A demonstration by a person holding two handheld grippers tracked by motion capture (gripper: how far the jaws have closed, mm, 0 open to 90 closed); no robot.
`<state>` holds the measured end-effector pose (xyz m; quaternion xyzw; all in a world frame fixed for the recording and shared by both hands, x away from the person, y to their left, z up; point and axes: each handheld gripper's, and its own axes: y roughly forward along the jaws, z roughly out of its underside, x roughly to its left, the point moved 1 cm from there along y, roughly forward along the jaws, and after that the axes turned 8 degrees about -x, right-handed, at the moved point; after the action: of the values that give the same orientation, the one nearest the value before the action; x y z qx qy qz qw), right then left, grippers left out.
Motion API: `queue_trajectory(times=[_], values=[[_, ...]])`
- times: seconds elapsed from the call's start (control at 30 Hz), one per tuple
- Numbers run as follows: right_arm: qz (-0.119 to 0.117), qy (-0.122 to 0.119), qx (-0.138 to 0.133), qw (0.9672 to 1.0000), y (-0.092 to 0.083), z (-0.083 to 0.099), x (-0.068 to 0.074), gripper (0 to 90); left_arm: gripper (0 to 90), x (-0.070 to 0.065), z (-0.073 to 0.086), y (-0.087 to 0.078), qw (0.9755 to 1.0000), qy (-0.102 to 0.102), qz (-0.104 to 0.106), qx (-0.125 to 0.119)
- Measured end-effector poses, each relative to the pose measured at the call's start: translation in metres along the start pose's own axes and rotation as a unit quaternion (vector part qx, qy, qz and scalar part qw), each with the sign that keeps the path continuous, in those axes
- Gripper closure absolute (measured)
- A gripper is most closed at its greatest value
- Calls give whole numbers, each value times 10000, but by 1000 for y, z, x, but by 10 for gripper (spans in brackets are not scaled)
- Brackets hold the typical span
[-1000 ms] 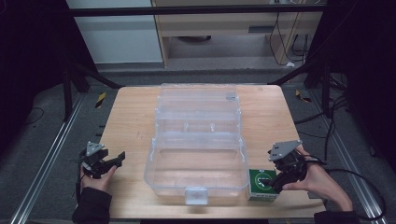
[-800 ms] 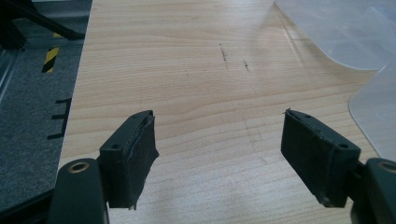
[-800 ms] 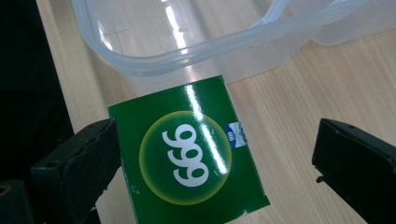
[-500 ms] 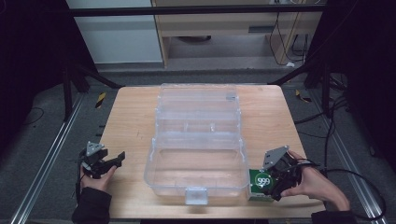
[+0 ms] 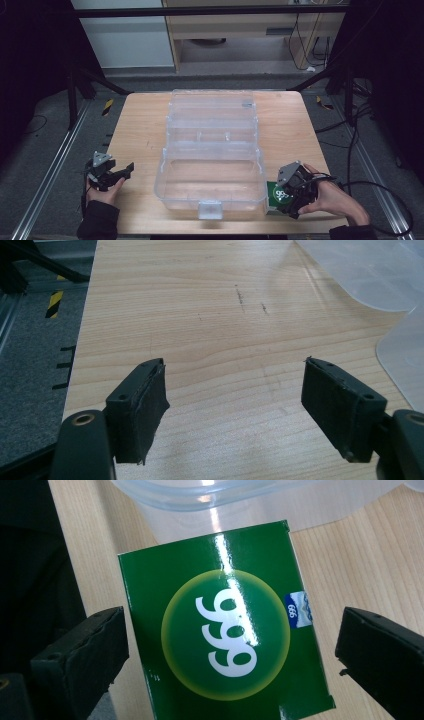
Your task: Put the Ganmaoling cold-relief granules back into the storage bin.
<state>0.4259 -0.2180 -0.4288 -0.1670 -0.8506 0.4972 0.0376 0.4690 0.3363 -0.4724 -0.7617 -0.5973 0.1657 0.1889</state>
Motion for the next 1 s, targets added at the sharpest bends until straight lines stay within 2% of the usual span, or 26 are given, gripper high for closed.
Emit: queue_trajectory(times=[0.2,0.43,0.73,0.87,1.0], values=[[-102,-48,138,9998,7,-1,0,17,253,0,0,0,10000,17,-1,12],[-253,4,372,9990,19,4,0,31,254,0,0,2,10000,30,9,35],[-354,-64,430,9984,30,8,-3,65,255,0,1,2,10000,33,1,54],[-383,-112,370,9985,30,8,-3,85,256,1,1,2,10000,37,-8,55],[-453,-18,352,9984,26,10,-3,137,257,1,1,2,10000,38,-3,52]])
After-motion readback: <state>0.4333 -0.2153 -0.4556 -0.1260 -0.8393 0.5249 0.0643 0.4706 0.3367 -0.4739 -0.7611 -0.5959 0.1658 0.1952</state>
